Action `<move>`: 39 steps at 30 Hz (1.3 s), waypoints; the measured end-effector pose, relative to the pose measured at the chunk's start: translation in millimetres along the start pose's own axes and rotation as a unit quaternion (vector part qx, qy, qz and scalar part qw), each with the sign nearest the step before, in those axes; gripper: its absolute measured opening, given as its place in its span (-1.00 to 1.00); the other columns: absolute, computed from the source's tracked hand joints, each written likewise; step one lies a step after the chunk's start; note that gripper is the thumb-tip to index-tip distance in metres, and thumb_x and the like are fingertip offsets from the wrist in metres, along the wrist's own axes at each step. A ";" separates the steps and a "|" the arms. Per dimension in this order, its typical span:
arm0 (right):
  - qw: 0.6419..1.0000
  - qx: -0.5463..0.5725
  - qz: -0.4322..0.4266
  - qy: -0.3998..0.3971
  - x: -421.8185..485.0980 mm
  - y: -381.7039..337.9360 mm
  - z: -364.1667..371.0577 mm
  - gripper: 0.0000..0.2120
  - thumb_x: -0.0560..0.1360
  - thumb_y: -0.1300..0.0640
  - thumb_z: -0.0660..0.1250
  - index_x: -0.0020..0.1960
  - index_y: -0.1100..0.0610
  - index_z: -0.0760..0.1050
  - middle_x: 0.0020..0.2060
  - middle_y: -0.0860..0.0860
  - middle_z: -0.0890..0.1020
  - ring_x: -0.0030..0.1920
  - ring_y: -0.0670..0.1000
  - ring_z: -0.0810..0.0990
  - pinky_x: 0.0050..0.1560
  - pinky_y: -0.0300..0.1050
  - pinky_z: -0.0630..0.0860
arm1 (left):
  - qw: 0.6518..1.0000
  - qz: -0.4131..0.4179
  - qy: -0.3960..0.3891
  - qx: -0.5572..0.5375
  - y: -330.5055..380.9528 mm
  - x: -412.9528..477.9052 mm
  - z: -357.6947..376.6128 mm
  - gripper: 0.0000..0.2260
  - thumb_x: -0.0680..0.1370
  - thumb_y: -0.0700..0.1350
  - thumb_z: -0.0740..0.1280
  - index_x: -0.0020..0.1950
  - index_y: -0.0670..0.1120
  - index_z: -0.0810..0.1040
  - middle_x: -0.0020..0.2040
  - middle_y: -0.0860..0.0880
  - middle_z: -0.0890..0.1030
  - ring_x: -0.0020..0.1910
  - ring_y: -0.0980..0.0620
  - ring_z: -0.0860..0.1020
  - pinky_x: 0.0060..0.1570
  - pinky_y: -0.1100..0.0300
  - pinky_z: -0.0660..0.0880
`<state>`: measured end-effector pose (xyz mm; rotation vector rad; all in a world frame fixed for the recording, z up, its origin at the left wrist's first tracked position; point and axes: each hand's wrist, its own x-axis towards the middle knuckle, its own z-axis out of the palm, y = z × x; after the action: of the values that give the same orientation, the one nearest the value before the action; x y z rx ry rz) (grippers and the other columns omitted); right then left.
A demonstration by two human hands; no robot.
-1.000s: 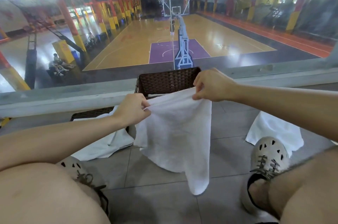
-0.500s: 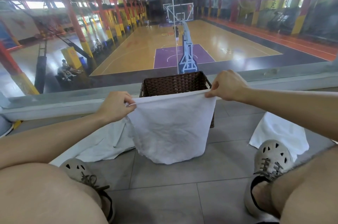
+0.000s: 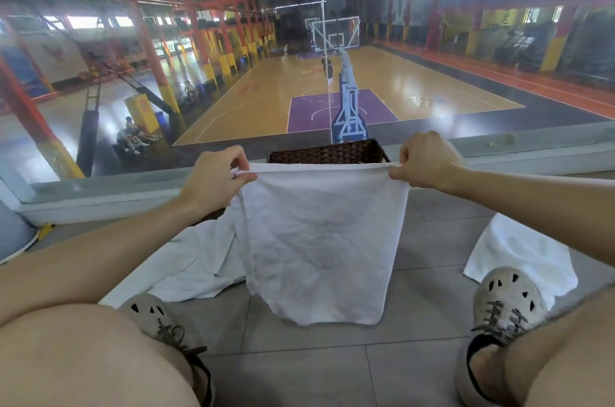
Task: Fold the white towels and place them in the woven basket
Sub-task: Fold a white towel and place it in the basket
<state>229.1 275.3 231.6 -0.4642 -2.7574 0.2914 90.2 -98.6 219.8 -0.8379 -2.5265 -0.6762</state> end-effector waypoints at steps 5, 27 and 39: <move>0.996 0.011 -0.066 -0.058 2.2 0.3 4.0 -0.70 0.49 0.09 0.51 0.18 0.04 0.54 -0.28 0.00 0.69 -0.26 0.01 0.66 -0.08 -0.02 0.66 | 0.998 0.057 -0.013 0.024 3.5 -1.4 -4.6 -0.78 0.63 -0.01 0.49 -0.05 -0.02 0.48 -0.29 0.06 0.58 -0.32 0.01 0.51 -0.31 0.08 0.41; 0.955 -0.212 -0.080 -0.192 -2.8 -11.4 22.7 -0.58 0.44 -0.25 0.48 -0.01 0.10 0.54 -0.09 0.07 0.63 -0.06 0.15 0.58 -0.08 -0.05 0.57 | 0.999 0.025 -0.028 -0.010 14.0 -6.5 5.4 -0.93 0.63 -0.07 0.40 -0.04 0.06 0.65 -0.14 0.09 0.69 -0.15 0.04 0.63 -0.12 0.00 0.58; 0.965 0.053 -0.160 -0.202 2.5 -104.8 95.2 -0.64 0.56 -0.17 0.47 -0.19 0.11 0.61 -0.20 0.06 0.67 -0.11 0.12 0.64 -0.13 -0.01 0.58 | 0.999 0.035 -0.001 0.030 1.0 -19.2 -16.5 -0.91 0.65 -0.11 0.35 0.02 0.09 0.60 -0.21 0.00 0.69 -0.29 -0.08 0.64 -0.23 -0.01 0.61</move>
<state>163.9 165.4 170.6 0.0845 -3.1245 0.4944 108.6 -115.6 223.9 -0.9020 -2.4935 -0.5748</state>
